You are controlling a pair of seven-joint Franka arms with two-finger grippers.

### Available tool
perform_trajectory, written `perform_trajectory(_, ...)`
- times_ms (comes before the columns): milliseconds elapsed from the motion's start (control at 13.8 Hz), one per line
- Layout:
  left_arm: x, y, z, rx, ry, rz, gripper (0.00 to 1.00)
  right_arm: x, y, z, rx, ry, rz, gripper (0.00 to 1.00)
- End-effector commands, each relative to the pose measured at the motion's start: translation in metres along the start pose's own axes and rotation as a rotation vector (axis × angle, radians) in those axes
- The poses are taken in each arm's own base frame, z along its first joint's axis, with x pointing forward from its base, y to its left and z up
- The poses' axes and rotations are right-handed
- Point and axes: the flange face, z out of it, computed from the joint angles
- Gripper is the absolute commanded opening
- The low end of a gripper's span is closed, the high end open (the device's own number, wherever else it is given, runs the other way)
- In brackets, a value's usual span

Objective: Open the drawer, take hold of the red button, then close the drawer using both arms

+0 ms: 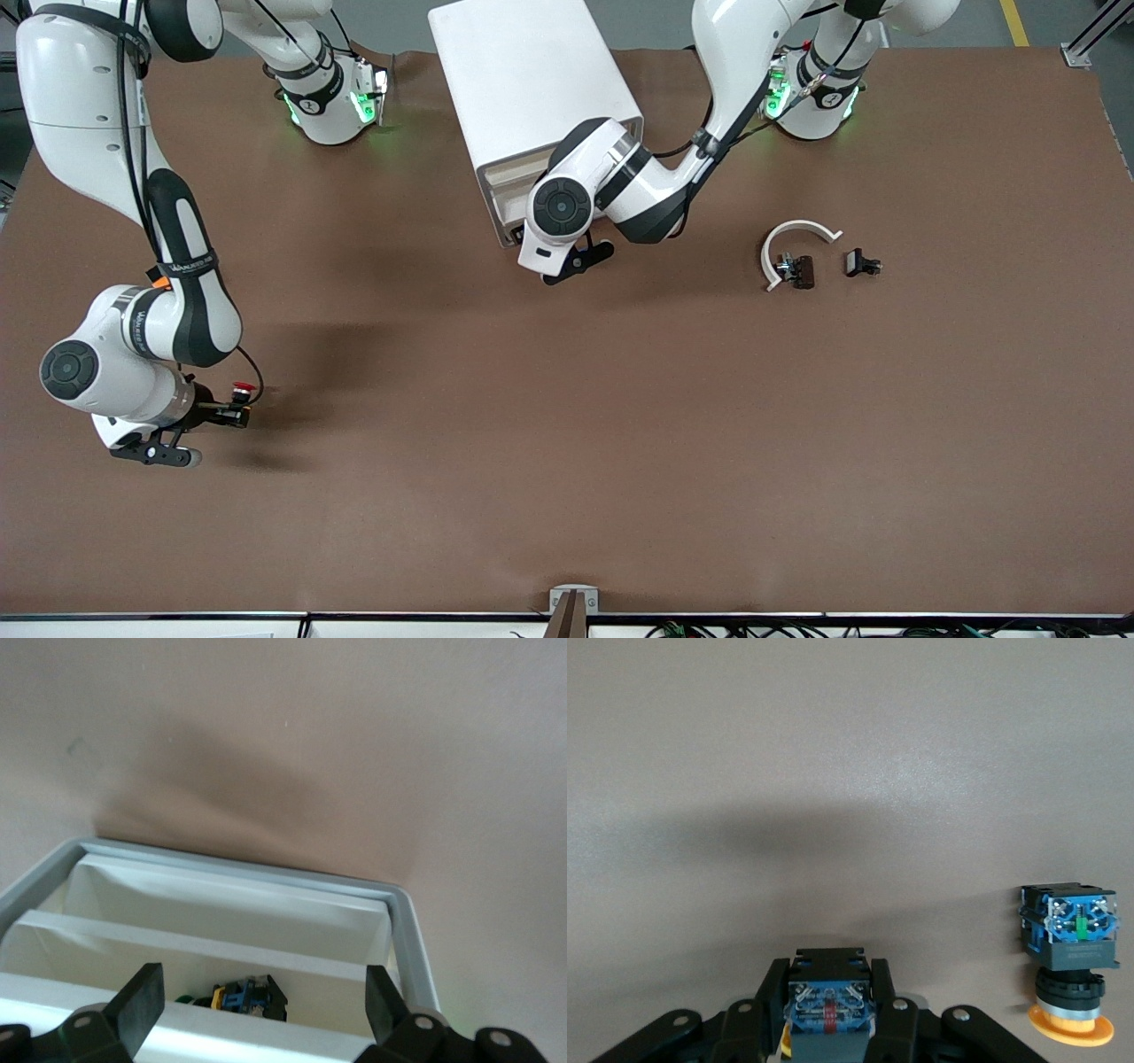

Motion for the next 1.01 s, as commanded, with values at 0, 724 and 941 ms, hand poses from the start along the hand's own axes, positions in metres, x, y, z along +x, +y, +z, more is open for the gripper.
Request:
perform_trajectory(0,-0.007,0.001,0.012,0.011,-0.042,-0.023,1.0,0.009,0.009,0.003,0.001,0.003,-0.002,0.0)
perform_trajectory(724,-0.012,-0.003,0.032,0.017,-0.154,-0.07,1.0,0.011,0.018,0.019,-0.003,-0.009,-0.034,0.0)
perform_trajectory(941,-0.011,-0.004,0.034,0.022,-0.155,-0.07,1.0,0.013,0.018,0.019,-0.01,-0.005,-0.041,0.0)
